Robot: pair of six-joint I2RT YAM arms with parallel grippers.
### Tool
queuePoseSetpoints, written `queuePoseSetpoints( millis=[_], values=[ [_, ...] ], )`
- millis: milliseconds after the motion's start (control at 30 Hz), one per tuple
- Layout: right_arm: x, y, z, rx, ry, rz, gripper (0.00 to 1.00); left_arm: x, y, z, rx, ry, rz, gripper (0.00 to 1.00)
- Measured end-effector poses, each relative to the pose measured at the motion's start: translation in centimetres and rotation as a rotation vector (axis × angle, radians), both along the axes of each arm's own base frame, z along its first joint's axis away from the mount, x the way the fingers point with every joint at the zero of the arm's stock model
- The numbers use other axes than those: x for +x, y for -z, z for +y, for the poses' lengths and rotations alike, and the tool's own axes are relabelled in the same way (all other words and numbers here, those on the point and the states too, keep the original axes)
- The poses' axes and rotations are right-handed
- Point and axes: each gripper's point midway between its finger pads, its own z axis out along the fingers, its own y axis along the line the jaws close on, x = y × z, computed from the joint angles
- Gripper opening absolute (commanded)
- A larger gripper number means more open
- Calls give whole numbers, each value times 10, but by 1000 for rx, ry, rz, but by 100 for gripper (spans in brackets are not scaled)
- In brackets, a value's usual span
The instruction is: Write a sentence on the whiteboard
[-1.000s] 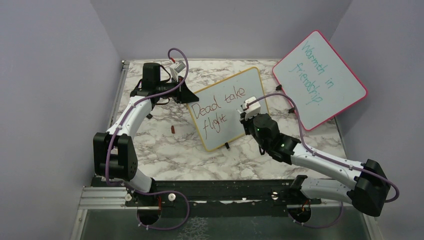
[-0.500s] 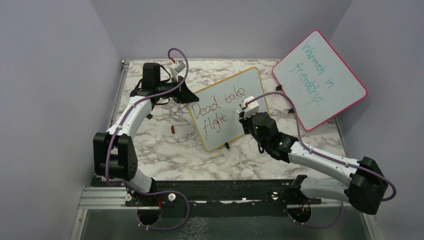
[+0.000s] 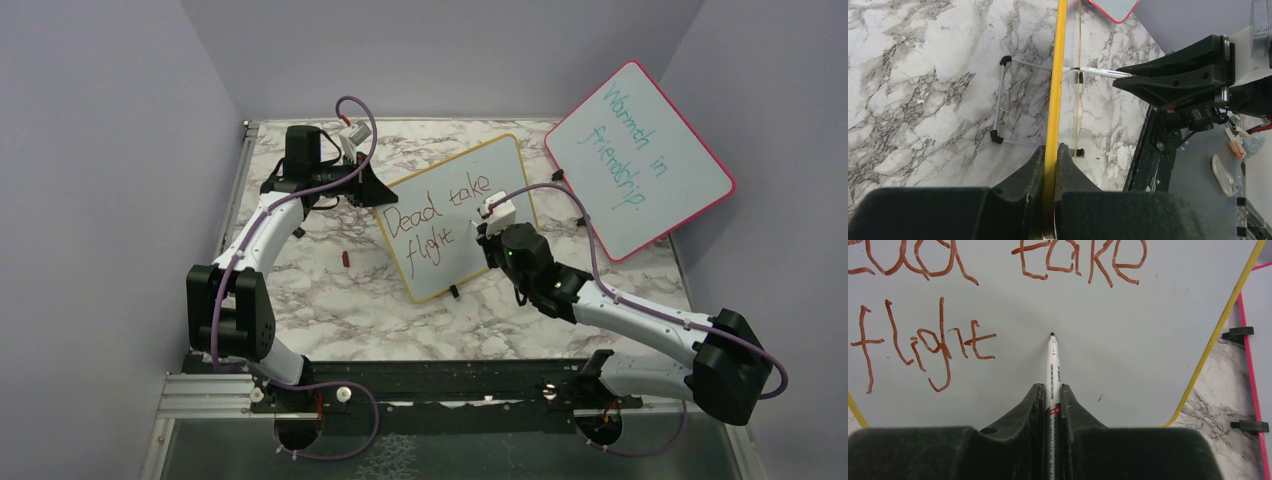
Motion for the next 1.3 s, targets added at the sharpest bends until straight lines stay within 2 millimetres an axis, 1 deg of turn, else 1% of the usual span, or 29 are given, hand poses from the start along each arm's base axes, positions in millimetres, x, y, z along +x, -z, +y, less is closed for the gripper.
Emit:
queuePoseSetpoints(
  millis=[367,733,1300],
  values=[
    [-4,6,-1,11,0,26,0,0,1,0,0,0,2,0],
    [-15,20,-6,6,-3,84,0,0,0,0,0,0,1,0],
    [-20,22,-6,10,-22,109,0,0,0,0,0,1,2,0]
  ],
)
